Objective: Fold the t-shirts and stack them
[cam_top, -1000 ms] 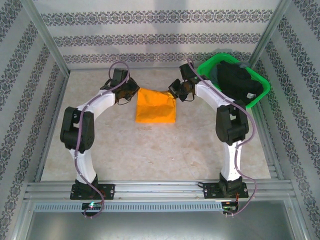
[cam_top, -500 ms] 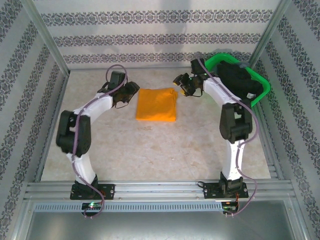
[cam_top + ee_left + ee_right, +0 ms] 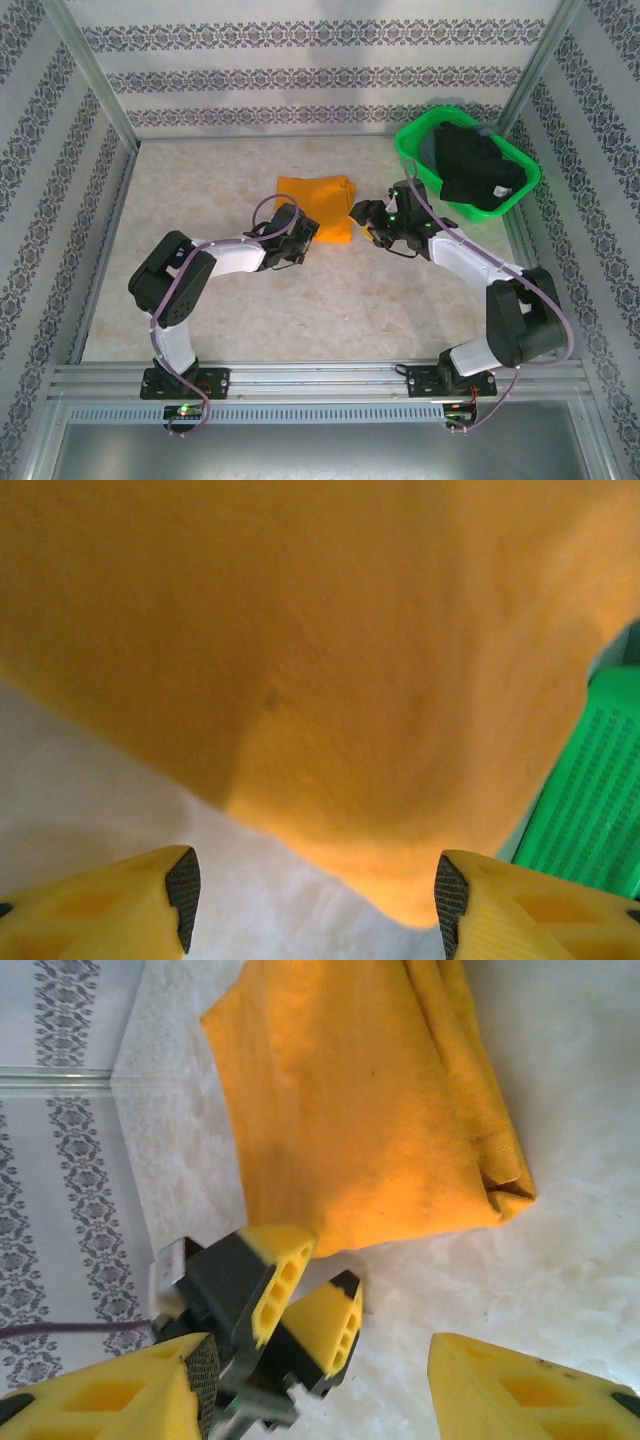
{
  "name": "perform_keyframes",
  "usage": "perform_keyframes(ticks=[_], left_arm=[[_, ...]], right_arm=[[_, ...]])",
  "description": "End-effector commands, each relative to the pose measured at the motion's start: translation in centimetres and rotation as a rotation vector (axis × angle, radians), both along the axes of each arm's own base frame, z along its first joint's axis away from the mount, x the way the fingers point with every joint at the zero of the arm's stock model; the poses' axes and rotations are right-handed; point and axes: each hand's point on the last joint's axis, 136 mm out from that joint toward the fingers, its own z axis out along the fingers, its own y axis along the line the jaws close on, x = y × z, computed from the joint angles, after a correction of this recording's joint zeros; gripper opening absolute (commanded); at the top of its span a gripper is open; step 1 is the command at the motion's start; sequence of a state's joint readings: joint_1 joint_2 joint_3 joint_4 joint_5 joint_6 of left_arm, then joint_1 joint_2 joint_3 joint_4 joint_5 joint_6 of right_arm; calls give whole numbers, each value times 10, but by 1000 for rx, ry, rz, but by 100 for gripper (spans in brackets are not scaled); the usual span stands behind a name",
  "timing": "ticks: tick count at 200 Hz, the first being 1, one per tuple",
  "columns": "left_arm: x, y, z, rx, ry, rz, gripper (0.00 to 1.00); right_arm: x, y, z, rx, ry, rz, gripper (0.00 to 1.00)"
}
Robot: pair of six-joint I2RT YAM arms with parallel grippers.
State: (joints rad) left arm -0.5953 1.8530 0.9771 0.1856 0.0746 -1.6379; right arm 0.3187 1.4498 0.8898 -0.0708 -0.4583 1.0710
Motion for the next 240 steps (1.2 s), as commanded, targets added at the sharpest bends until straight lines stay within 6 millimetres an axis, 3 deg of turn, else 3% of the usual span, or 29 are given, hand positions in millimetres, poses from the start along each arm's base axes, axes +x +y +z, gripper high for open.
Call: perform_keyframes(ticks=[1, 14, 28, 48, 61, 69, 93, 158, 186, 208, 240], left_arm=[[28, -14, 15, -133, -65, 141, 65], [31, -13, 4, -141, -53, 174, 61], [39, -14, -4, -165, -59, 206, 50], [53, -14, -8, -177, -78, 232, 23], [62, -1, -9, -159, -96, 265, 5], [67, 11, -10, -152, -104, 291, 0], [88, 62, -5, -124, -154, 327, 0], [142, 242, 11, 45, -263, 207, 0], [144, 300, 2, 197, -218, 111, 0], [136, 345, -14, 248, -165, 135, 0], [127, 386, -23, 306, -128, 165, 0]], right_arm=[[-1, -8, 31, 29, -90, -10, 58], [-5, -12, 34, 26, -89, -12, 58], [-9, -16, 35, 23, -85, -23, 58], [-14, -19, 33, 25, -77, -35, 58], [-16, -21, 33, 24, -71, -40, 57], [-16, -21, 33, 23, -71, -41, 57], [-18, -23, 38, 12, -77, -34, 57], [-14, -15, 52, 2, -130, 43, 56], [-13, -11, 51, 12, -131, 65, 56], [-12, -11, 49, 12, -123, 64, 55], [-10, -11, 45, 14, -106, 60, 55]])
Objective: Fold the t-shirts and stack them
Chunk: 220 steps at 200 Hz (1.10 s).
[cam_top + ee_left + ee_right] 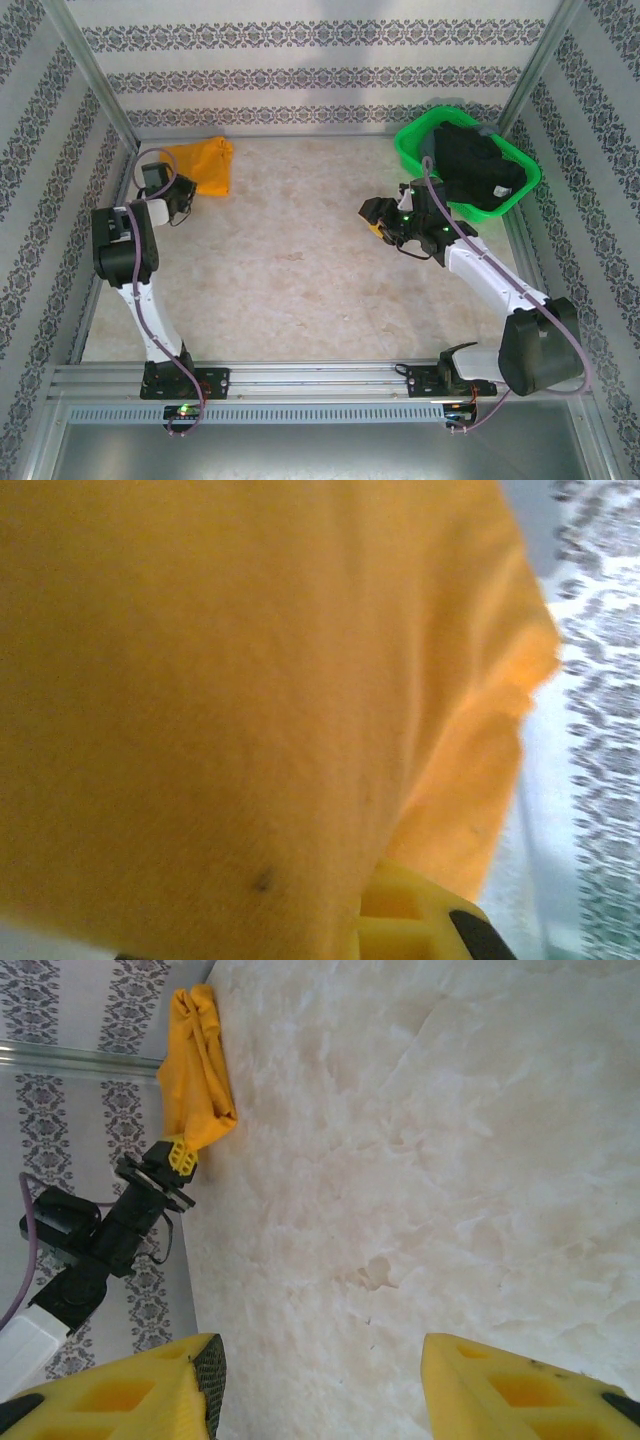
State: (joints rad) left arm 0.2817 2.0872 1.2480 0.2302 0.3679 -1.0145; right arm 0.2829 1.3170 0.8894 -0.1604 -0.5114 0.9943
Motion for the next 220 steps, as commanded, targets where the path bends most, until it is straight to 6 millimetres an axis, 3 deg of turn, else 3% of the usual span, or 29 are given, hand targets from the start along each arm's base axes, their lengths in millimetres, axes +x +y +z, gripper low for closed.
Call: perform_keyframes(ticks=[1, 30, 66, 71, 84, 111, 132, 136, 139, 174, 192, 205, 220], left_arm=[[-17, 19, -27, 68, 99, -59, 0], [-13, 36, -25, 82, 104, -57, 0], [-9, 34, -11, 86, 73, -61, 0], [-12, 34, -7, 96, 67, -55, 10], [-20, 32, 12, 143, 62, -42, 49], [-53, 16, 66, 268, 75, -51, 99], [-94, -7, 90, 299, 89, -43, 100], [-102, -12, 91, 309, 102, -44, 100], [-108, -17, 95, 319, 102, -47, 100], [-181, -93, 111, 399, 66, -169, 100], [-217, -121, 115, 527, 48, -256, 100], [-238, -122, 111, 618, 93, -295, 100], [-259, -89, 115, 830, 219, -187, 100]], right_arm=[[7, 0, 9, 8, -26, 12, 55], [11, 3, 9, 11, -26, 26, 55], [15, 6, 22, 32, -94, 47, 56], [16, 7, 26, 39, -116, 48, 56], [18, 8, 38, 55, -174, 55, 57], [20, 12, 49, 67, -241, 87, 60], [20, 10, 50, 44, -264, 90, 67], [20, 9, 49, 31, -265, 87, 93], [20, 7, 50, 20, -269, 84, 97], [16, -38, 33, -205, -192, -9, 98], [7, -65, 26, -344, -216, -62, 98], [0, -87, 19, -464, -223, -103, 98], [-6, -122, 4, -637, -180, -206, 98]])
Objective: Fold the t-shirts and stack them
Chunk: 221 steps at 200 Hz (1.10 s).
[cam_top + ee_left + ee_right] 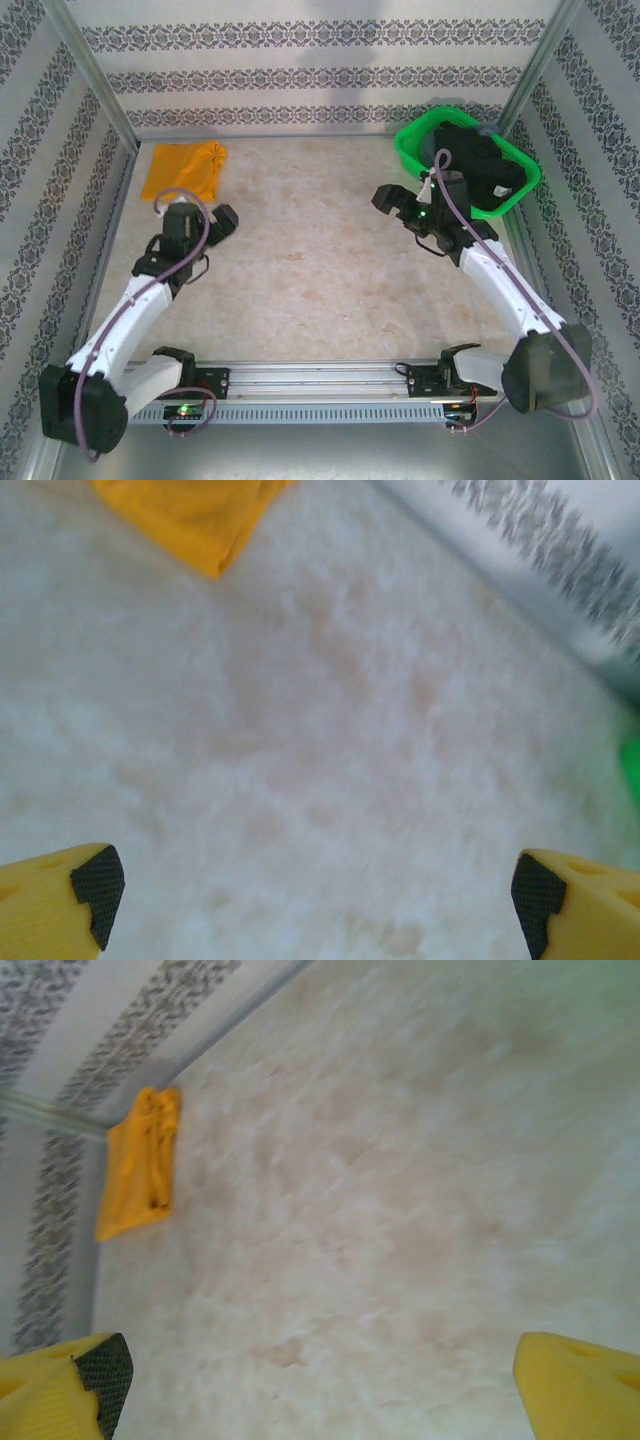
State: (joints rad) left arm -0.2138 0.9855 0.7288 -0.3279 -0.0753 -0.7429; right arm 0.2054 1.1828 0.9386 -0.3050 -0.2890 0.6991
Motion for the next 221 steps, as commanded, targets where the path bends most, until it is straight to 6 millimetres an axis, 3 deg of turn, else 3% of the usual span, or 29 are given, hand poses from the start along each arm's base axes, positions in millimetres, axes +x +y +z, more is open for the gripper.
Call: perform_keyframes(ticks=[1, 14, 25, 40, 64, 74, 99, 124, 132, 142, 153, 162, 170, 183, 198, 212, 221], left_arm=[[-41, 57, -14, 380, 151, 172, 100], [-44, 77, -6, 567, 155, 199, 100], [-34, 80, -6, 691, 137, 144, 100], [-14, 74, -25, 818, 98, 17, 100], [7, 72, -60, 766, -47, -20, 100], [19, 70, -53, 784, -189, -5, 100], [51, 73, -64, 680, -174, -20, 100], [81, 80, -70, 652, -209, -30, 100], [84, 86, -78, 635, -210, -24, 100], [83, 78, -83, 616, -186, -74, 100], [79, 75, -79, 623, -263, -79, 100], [65, 74, -89, 618, -283, -76, 100], [58, 75, -76, 630, -404, -33, 100], [48, 72, -73, 624, -448, -44, 100], [52, 73, -75, 620, -429, -43, 100], [62, 81, -82, 598, -350, -24, 100], [71, 80, -89, 579, -285, -67, 100]], right_arm=[[-15, -61, -30, -326, 44, -172, 98], [-17, -90, -42, -463, 42, -263, 98], [-13, -103, -50, -539, -2, -286, 98], [-8, -116, -62, -653, -88, -285, 98], [1, -133, -74, -796, -192, -299, 98], [8, -137, -83, -773, -200, -286, 98], [20, -147, -104, -763, -228, -287, 98], [46, -142, -97, -724, -312, -255, 98], [54, -141, -97, -734, -336, -238, 98], [60, -142, -105, -709, -319, -221, 98], [63, -136, -108, -706, -327, -182, 98], [60, -129, -106, -706, -356, -157, 98], [51, -129, -107, -703, -398, -173, 98], [40, -134, -108, -686, -489, -231, 98], [34, -137, -108, -671, -529, -264, 98], [41, -135, -117, -679, -449, -217, 98], [50, -132, -110, -703, -457, -202, 98]])
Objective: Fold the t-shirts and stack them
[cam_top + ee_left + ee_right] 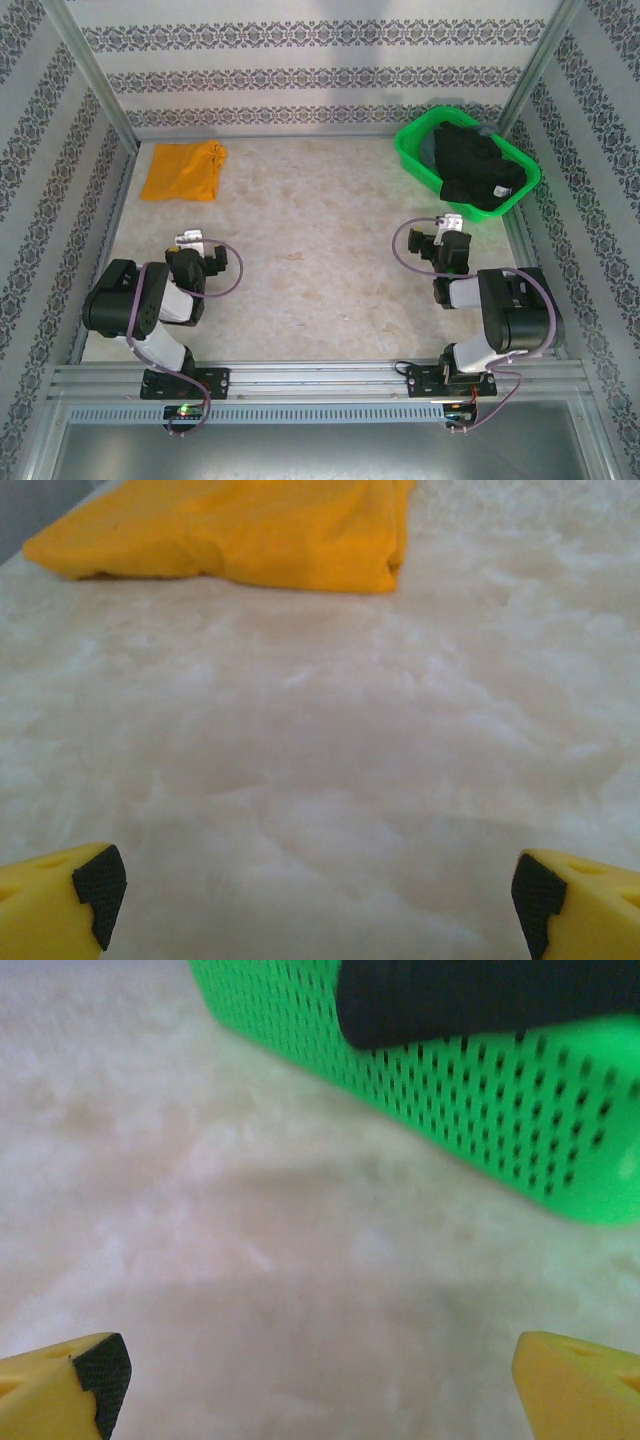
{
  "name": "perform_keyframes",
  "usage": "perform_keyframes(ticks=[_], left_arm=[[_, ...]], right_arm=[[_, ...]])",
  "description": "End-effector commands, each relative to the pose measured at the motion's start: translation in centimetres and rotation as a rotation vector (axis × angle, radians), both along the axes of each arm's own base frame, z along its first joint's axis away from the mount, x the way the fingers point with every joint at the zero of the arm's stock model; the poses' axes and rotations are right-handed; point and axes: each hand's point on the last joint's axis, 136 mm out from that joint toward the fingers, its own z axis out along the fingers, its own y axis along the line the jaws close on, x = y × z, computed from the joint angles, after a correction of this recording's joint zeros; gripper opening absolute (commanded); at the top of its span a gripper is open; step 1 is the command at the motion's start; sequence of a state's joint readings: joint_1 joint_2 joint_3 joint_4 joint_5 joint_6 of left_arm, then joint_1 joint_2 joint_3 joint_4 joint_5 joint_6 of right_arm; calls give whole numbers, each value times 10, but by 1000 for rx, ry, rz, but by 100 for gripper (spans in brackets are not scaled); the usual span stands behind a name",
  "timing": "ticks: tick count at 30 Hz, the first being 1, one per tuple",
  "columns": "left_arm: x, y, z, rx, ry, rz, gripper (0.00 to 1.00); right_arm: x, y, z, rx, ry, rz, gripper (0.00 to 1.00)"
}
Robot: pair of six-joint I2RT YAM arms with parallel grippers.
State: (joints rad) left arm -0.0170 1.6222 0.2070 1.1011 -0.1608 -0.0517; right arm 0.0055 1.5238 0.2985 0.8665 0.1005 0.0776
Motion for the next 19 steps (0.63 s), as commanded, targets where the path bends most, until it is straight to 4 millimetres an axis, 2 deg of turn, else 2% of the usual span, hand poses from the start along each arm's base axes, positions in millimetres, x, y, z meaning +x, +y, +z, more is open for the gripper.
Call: perform_keyframes(ticks=[1, 3, 13, 19], left_arm=[[35, 3, 39, -27, -78, -14, 100], [41, -4, 39, -26, -76, -58, 100], [24, 7, 46, -25, -157, 15, 100], [26, 7, 44, -26, -144, 14, 100]], right_arm=[[28, 7, 43, -22, -131, 41, 98], [28, 10, 45, -39, -144, 34, 98], [28, 12, 45, -42, -139, 50, 98], [28, 13, 44, -30, -139, 63, 98]])
